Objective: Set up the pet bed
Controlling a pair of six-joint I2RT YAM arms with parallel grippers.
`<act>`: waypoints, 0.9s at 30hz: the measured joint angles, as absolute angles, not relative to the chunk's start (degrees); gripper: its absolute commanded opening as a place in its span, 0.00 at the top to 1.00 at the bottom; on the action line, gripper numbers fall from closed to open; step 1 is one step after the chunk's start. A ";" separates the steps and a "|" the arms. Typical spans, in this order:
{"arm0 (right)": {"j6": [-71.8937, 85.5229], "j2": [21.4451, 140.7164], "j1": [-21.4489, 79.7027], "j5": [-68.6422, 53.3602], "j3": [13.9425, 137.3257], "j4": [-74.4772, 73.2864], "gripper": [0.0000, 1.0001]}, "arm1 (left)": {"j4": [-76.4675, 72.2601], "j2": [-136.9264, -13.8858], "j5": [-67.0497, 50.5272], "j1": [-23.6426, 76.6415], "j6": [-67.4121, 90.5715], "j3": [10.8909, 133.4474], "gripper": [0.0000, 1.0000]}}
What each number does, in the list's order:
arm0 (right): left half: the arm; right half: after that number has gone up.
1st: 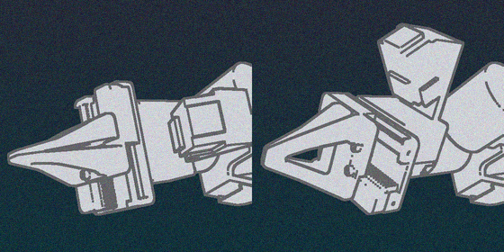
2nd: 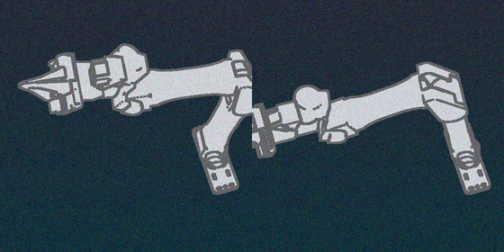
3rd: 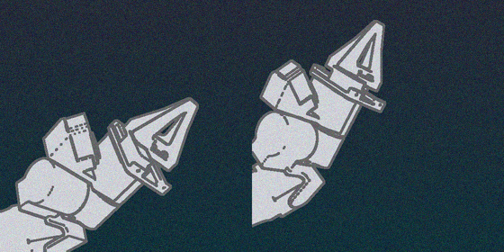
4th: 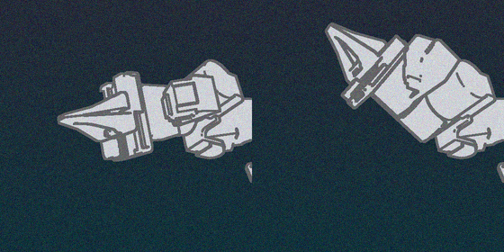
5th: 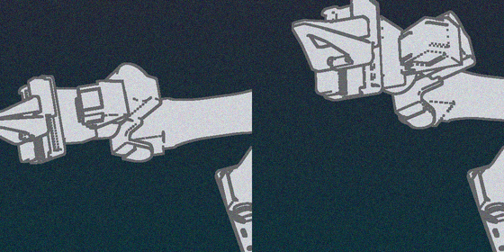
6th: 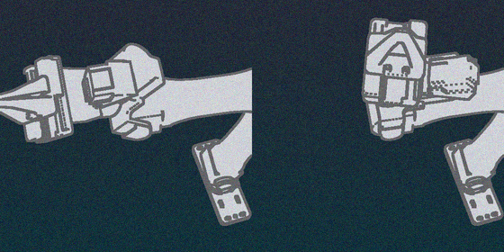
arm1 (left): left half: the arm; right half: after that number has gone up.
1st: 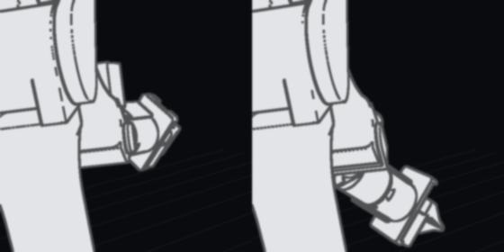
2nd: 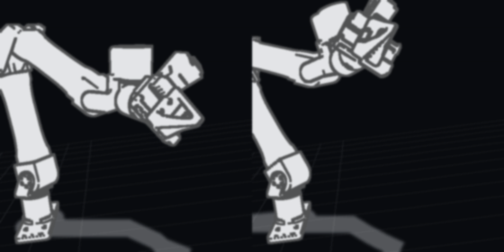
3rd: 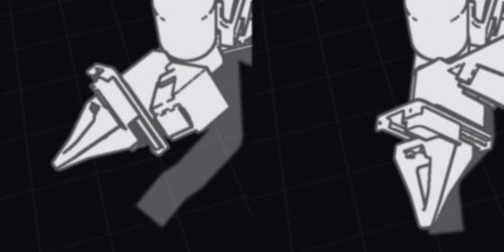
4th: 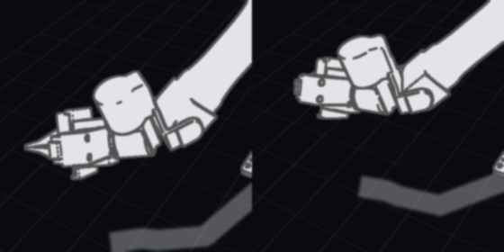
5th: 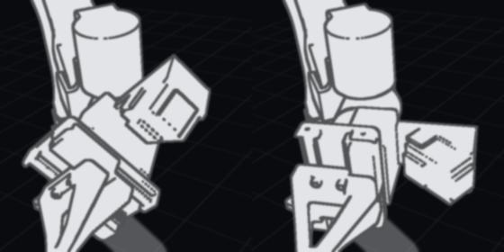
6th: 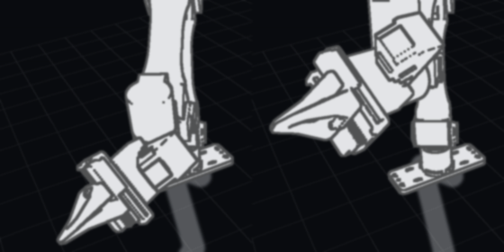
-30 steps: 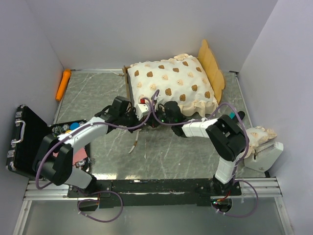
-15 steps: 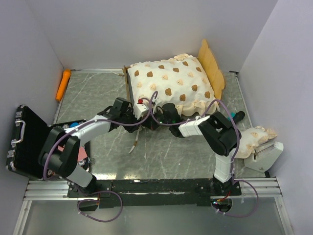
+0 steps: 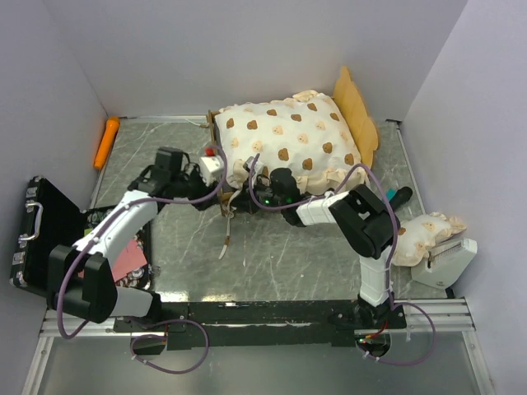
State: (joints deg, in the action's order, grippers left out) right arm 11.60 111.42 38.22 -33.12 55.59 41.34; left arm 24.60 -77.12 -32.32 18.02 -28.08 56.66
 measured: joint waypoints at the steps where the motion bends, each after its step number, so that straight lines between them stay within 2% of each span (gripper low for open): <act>1: 11.22 112.01 38.22 -33.78 56.27 41.85 1.00 | 24.34 -77.03 -32.82 16.73 -28.23 57.34 0.47; 5: 10.83 114.41 38.20 -37.26 56.77 46.70 1.00 | 23.97 -79.07 -33.89 13.21 -28.27 58.06 0.46; 13: 10.35 115.31 38.22 -41.45 55.29 53.63 1.00 | 23.00 -84.60 -36.07 13.15 -27.81 55.24 0.43; 18: 10.04 113.97 38.20 -36.99 48.05 58.92 1.00 | 20.91 -81.43 -36.07 14.76 -31.62 55.22 0.42; 23: 10.63 113.75 38.15 -29.28 47.53 59.75 1.00 | 18.37 -77.65 -36.05 17.12 -39.42 56.03 0.37; 27: 11.05 113.71 38.09 -25.96 47.53 60.25 1.00 | 20.03 -82.56 -34.89 18.46 -44.47 61.21 0.39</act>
